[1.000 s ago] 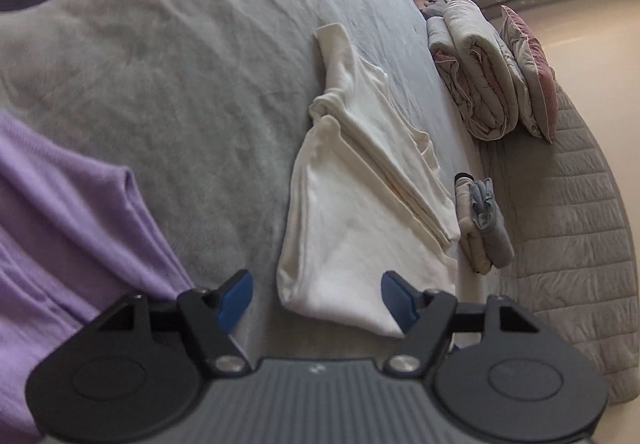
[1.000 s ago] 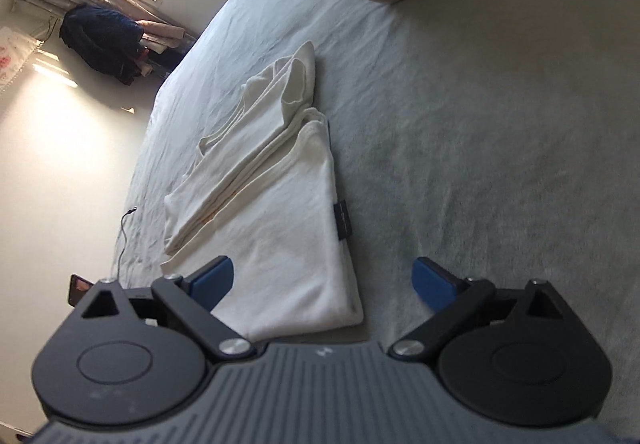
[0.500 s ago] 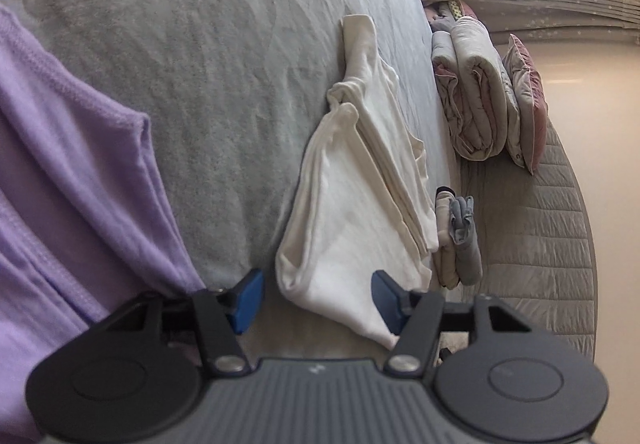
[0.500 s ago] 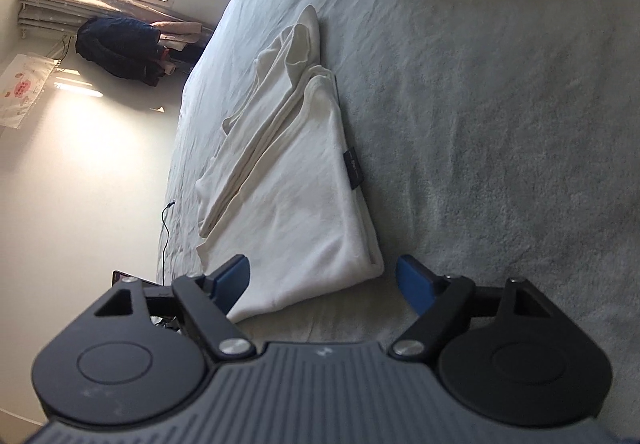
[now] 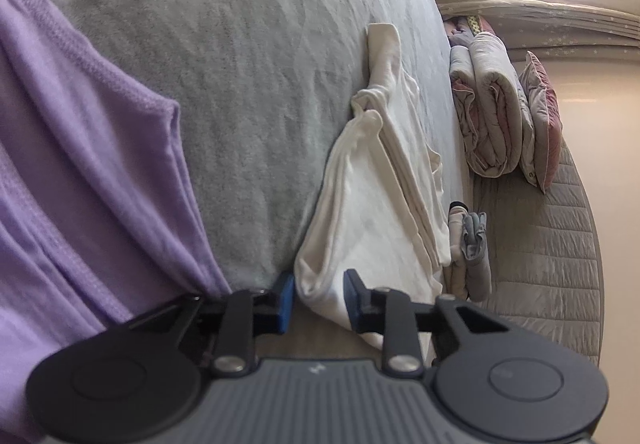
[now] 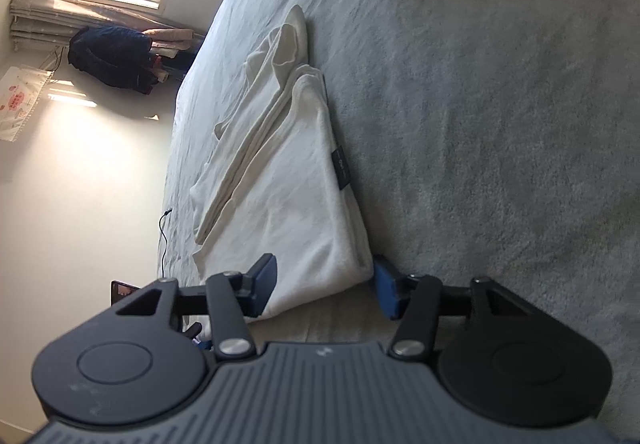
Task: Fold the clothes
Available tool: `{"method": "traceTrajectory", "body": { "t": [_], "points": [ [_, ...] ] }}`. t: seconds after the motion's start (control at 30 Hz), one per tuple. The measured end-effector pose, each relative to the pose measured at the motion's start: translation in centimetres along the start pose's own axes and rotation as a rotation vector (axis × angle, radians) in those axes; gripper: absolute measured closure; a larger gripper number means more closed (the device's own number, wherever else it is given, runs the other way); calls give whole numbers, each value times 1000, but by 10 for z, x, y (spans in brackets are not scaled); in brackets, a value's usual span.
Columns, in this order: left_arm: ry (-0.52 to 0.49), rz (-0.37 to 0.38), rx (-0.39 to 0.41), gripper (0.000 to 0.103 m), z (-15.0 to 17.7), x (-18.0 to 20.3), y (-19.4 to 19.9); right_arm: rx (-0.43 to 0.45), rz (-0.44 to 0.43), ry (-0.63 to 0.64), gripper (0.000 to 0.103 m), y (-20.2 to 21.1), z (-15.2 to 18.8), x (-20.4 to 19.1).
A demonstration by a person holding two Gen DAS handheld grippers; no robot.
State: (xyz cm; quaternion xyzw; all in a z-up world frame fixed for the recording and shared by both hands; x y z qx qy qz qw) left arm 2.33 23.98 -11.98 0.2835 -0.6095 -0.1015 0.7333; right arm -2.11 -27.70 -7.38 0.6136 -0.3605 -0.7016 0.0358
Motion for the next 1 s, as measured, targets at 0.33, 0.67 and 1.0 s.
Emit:
{"method": "traceTrajectory", "body": {
  "t": [0.33,0.67,1.0],
  "points": [
    [9,33,15,94,-1,1,5,31,3,-12,88,2,-8,-3],
    [-65,237,116,94,3,29,20,125,-163,-22,89,18,-24,-29],
    [-23,319,265,95,-28,72,23,222,-283,-60,90,26,-64,-59]
  ]
}}
Point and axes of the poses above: each gripper's, at about its wrist camera, not at the fingertips, and y roughly against the way its jaws point, x to its right, z to its underside, the point moved 2 cm from there along -y, roughly the way its jaws point, and after that the axes turned 14 degrees about -x, right-handed, at the moved point
